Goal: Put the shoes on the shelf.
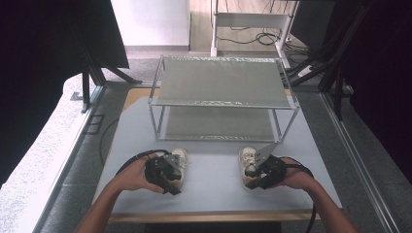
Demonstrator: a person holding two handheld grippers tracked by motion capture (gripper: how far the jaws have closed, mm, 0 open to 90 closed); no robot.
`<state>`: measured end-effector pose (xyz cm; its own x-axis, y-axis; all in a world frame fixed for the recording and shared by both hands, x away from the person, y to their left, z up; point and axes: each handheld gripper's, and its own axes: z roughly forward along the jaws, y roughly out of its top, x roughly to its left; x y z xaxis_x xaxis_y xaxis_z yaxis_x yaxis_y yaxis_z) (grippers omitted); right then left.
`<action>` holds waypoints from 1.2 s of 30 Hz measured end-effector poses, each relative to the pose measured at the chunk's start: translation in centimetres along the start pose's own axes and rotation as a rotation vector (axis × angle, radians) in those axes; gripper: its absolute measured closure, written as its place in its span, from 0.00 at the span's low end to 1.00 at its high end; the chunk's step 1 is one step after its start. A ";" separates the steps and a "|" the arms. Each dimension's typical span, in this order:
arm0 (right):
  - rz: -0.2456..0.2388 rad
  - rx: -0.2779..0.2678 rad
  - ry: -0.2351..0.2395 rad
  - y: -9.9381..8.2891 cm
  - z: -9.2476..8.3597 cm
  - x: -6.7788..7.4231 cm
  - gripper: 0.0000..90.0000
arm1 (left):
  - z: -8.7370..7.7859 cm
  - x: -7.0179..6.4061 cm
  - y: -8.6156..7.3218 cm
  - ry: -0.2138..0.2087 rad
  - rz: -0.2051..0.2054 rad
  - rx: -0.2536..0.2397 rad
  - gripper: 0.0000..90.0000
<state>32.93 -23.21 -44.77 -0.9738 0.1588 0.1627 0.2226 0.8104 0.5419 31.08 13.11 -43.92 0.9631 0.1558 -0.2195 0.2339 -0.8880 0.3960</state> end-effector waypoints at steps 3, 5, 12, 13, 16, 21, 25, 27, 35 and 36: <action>-0.008 -0.003 0.026 0.0 0.0 -0.2 0.76 | 0.5 0.1 0.1 -0.011 -0.003 0.015 0.71; -0.014 -0.006 0.032 -0.1 0.1 -0.3 0.77 | 0.9 0.3 0.1 -0.009 0.007 0.038 0.77; -0.043 -0.019 0.022 -0.1 0.1 0.1 0.81 | 0.6 0.0 -0.1 0.006 0.050 0.027 0.81; -0.043 -0.019 0.022 -0.1 0.1 0.1 0.81 | 0.6 0.0 -0.1 0.006 0.050 0.027 0.81; -0.066 -0.021 0.022 -0.2 0.0 0.4 0.81 | 0.3 -0.1 -0.2 0.026 0.072 0.007 0.80; -0.089 -0.030 0.015 -0.1 -0.5 0.7 0.81 | -0.1 -0.1 -0.1 0.041 0.094 -0.006 0.80; -0.105 -0.033 -0.006 0.1 -0.8 0.9 0.81 | -0.8 -0.5 0.6 0.057 0.117 -0.029 0.80; -0.121 -0.036 -0.017 0.6 -1.1 1.0 0.81 | -1.2 -0.5 1.5 0.071 0.139 -0.040 0.80; -0.168 -0.041 -0.033 2.5 -1.3 0.6 0.81 | -1.5 0.1 4.4 0.080 0.195 -0.054 0.80; -0.178 -0.043 -0.030 2.7 -1.3 0.4 0.81 | -1.5 0.1 4.7 0.081 0.202 -0.054 0.80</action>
<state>33.17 -21.65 -42.12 -0.9988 0.0320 0.0369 0.0477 0.8023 0.5950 32.52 9.56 -40.75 0.9981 0.0135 -0.0599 0.0403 -0.8807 0.4720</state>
